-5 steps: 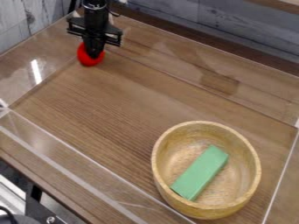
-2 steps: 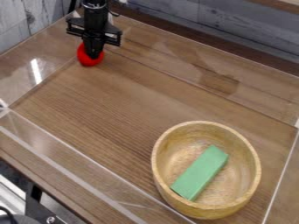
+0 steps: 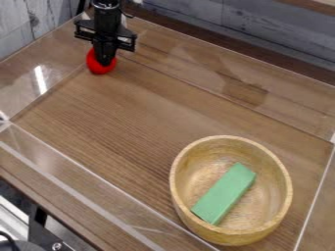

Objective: Move the red object to the left side of the table

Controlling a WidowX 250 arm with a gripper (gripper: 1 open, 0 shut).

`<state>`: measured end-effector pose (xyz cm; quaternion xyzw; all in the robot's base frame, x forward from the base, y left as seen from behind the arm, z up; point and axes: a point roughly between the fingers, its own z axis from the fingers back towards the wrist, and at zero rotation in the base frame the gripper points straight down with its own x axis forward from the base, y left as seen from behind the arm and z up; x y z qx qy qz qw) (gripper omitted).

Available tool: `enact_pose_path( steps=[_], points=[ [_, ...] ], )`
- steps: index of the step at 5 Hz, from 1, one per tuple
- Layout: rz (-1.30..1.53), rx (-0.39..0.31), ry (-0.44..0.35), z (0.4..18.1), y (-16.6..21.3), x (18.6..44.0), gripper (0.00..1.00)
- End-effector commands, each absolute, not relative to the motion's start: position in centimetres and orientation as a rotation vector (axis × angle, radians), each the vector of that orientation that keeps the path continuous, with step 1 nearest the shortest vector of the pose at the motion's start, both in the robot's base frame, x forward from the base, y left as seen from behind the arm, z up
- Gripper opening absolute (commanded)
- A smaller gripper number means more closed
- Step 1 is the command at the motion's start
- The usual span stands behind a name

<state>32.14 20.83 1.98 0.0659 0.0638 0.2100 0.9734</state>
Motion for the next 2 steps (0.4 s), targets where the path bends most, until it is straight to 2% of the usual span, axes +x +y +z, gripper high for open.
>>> enact_pose_path(
  steps=[1,2],
  points=[
    [0.499,0.12,0.196,1.28,22.44,29.81,0.0],
    [0.5,0.118,0.206,1.23,22.46,29.73,0.0]
  ],
)
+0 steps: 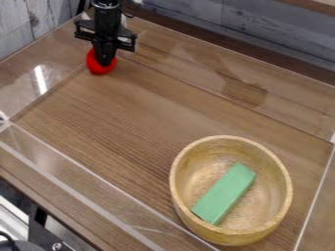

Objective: Move the red object to the left side of the table

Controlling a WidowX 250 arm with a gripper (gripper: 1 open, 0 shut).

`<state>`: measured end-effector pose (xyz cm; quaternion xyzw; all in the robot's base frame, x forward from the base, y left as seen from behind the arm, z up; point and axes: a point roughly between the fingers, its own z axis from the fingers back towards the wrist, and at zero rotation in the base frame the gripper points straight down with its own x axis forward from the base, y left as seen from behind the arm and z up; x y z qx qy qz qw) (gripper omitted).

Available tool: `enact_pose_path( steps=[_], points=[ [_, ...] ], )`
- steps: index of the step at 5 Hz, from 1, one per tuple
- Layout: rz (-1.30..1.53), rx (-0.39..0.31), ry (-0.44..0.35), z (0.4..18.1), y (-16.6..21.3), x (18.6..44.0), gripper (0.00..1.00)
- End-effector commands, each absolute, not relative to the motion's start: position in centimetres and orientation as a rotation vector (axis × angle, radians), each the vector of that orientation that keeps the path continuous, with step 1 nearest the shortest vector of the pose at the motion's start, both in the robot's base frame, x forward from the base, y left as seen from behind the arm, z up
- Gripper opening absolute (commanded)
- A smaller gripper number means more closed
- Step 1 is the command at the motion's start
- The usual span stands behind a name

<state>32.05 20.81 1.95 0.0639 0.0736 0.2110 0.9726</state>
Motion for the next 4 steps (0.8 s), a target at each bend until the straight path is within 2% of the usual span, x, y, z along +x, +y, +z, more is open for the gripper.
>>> enact_pose_path(
  steps=[1,4],
  points=[
    [0.501,0.115,0.216,1.2,22.49,29.65,0.0],
    [0.504,0.107,0.246,1.1,22.63,29.39,0.0]
  ],
)
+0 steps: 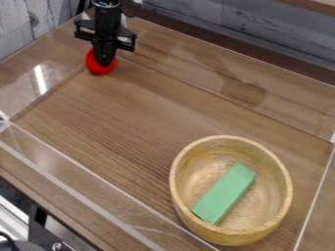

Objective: Move the red object to the left side of the table

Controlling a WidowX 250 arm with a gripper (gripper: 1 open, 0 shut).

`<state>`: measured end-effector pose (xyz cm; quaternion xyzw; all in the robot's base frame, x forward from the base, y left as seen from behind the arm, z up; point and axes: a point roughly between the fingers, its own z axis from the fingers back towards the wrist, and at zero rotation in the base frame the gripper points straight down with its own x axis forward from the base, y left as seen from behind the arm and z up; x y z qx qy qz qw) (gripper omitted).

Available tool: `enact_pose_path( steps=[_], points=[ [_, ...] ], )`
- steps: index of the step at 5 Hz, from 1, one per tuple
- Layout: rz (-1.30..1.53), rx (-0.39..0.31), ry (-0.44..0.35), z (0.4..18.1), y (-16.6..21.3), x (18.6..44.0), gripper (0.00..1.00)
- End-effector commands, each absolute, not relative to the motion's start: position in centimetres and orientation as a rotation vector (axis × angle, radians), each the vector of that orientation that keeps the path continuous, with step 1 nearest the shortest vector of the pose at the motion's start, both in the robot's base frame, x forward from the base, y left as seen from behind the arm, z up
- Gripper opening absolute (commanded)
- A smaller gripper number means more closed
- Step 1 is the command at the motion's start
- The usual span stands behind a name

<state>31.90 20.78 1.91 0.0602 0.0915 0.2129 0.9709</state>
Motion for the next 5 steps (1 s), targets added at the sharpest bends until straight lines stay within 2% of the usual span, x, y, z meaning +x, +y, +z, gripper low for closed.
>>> enact_pose_path(
  steps=[1,3,4,5],
  points=[
    [0.505,0.103,0.256,1.12,22.66,29.28,0.0],
    [0.505,0.097,0.275,1.09,22.74,29.07,0.0],
    [0.506,0.094,0.282,1.13,22.72,28.93,1.0],
    [0.508,0.086,0.287,1.38,22.63,28.73,1.0]
  ],
)
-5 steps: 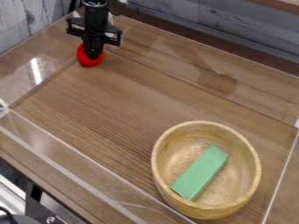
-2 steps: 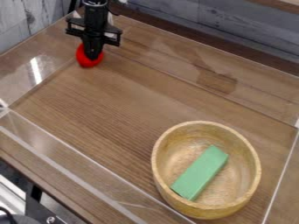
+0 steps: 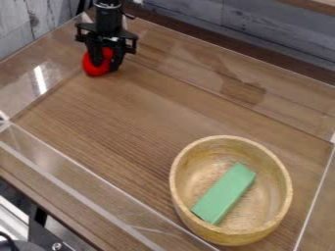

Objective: Move the red object to the left side of the table

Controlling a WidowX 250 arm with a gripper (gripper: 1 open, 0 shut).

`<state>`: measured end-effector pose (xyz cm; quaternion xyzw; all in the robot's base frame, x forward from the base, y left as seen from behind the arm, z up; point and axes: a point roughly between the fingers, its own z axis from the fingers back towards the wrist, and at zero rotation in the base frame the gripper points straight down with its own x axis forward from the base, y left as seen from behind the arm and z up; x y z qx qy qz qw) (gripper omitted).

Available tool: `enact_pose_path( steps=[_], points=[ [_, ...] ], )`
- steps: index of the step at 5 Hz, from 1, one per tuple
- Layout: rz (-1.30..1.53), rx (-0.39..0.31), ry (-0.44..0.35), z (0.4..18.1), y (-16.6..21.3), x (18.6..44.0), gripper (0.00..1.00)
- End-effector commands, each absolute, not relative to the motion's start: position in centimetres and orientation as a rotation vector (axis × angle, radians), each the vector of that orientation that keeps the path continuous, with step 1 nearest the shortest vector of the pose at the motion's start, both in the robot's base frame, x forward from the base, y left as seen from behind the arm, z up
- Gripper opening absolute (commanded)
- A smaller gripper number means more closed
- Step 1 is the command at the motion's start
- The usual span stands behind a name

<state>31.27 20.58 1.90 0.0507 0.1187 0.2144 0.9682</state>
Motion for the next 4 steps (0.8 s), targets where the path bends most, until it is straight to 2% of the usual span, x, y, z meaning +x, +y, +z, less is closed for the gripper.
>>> enact_pose_path(
  steps=[1,3,4],
  points=[
    [0.505,0.062,0.269,2.9,22.2,28.7,1.0],
    [0.475,0.003,0.201,7.4,21.0,28.8,1.0],
    [0.451,-0.02,0.178,8.8,20.6,28.9,1.0]
  ],
)
